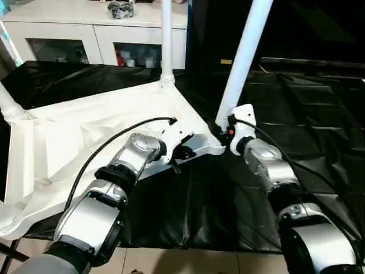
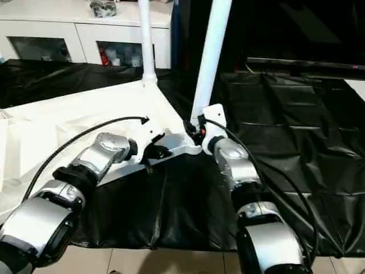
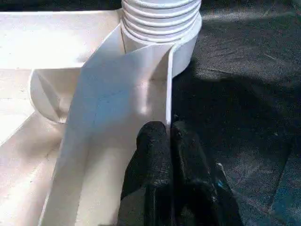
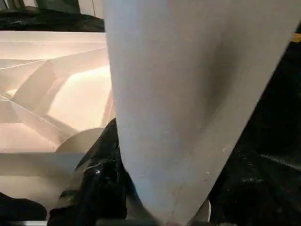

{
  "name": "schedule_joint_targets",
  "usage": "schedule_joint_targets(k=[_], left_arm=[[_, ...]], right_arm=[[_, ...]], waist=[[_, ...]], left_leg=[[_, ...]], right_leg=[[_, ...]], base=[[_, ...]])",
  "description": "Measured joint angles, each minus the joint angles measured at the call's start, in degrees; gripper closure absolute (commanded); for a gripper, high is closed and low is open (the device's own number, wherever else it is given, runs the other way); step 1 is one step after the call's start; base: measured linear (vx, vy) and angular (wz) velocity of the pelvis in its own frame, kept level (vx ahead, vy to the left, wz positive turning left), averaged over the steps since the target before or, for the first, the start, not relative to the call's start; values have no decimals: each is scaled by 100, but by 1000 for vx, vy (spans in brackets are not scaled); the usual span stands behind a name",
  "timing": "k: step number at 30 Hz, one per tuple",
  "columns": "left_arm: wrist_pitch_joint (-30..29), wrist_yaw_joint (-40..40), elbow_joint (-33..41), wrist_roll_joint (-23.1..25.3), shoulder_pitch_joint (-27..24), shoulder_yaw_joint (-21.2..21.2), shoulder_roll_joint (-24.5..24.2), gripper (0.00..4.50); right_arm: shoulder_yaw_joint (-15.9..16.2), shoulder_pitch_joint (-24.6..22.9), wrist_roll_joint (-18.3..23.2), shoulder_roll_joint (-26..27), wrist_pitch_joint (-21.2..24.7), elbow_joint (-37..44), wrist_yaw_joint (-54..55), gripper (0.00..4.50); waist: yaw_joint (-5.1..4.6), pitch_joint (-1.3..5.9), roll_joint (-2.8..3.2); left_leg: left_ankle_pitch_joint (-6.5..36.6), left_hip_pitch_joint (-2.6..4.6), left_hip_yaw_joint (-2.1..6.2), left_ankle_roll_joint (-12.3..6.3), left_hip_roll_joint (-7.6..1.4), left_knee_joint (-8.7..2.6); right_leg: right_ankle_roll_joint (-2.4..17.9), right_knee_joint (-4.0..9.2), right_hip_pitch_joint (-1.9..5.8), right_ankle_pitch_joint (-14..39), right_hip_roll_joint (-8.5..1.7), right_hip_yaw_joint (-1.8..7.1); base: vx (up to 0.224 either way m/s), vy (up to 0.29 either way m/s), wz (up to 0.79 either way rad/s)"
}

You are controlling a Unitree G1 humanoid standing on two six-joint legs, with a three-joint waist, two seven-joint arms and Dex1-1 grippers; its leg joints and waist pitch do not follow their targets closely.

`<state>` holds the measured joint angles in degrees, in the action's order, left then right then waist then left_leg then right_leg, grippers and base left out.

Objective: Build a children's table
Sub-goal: Insert table leg to table base

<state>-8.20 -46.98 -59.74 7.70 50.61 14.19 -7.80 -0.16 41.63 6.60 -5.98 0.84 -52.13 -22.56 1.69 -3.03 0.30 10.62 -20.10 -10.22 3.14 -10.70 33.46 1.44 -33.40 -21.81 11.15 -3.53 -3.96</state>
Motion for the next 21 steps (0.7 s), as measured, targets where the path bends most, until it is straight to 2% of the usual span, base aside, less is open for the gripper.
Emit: schedule_joint_targets(k=[1, 2, 3, 4, 7, 21], left_arm=[[45, -4, 0, 2, -2, 4, -5, 450], [84, -4, 0, 5, -6, 13, -9, 450], [158, -4, 0, 16, -21, 20, -19, 450], [206, -15, 0, 18, -32, 20, -27, 450], [326, -107, 6, 14, -53, 18, -68, 450], [628, -718, 159, -12, -132, 42, -286, 450]], right_arm=[[-27, 11, 0, 20, -36, -36, 12, 262], [-53, 19, -1, 29, -50, -53, 19, 227], [-61, 36, -2, 35, -91, -94, 19, 227], [-80, 47, 4, 47, -127, -100, 12, 206], [-170, 41, 73, 76, -199, -165, -171, 184], [-158, -53, 163, -99, -404, -162, -1064, 58]], waist=[[-2, 0, 0], [-2, -1, 1], [-2, -1, 1], [-2, -1, 0], [-4, -6, 3], [35, -12, 12]], left_leg=[[0, 0, 0, 0, 0, 0], [0, -1, 0, 0, 0, -2], [0, -2, 0, 0, 1, -13], [0, -3, 0, 0, 3, -22], [0, -10, -2, 0, 6, -24], [-2, -11, -30, 3, -9, -85]], right_leg=[[0, 3, -1, 0, 0, 0], [0, 8, -2, 0, 0, 0], [-1, 25, -2, 0, 0, -2], [-1, 35, -3, 0, 0, -2], [0, 38, -12, 0, 0, 4], [63, 27, -20, -79, 3, 0]], base=[[0, 0, 0], [0, 0, 0], [0, 0, 0], [0, 0, 0], [0, 0, 0], [0, 0, 0]])
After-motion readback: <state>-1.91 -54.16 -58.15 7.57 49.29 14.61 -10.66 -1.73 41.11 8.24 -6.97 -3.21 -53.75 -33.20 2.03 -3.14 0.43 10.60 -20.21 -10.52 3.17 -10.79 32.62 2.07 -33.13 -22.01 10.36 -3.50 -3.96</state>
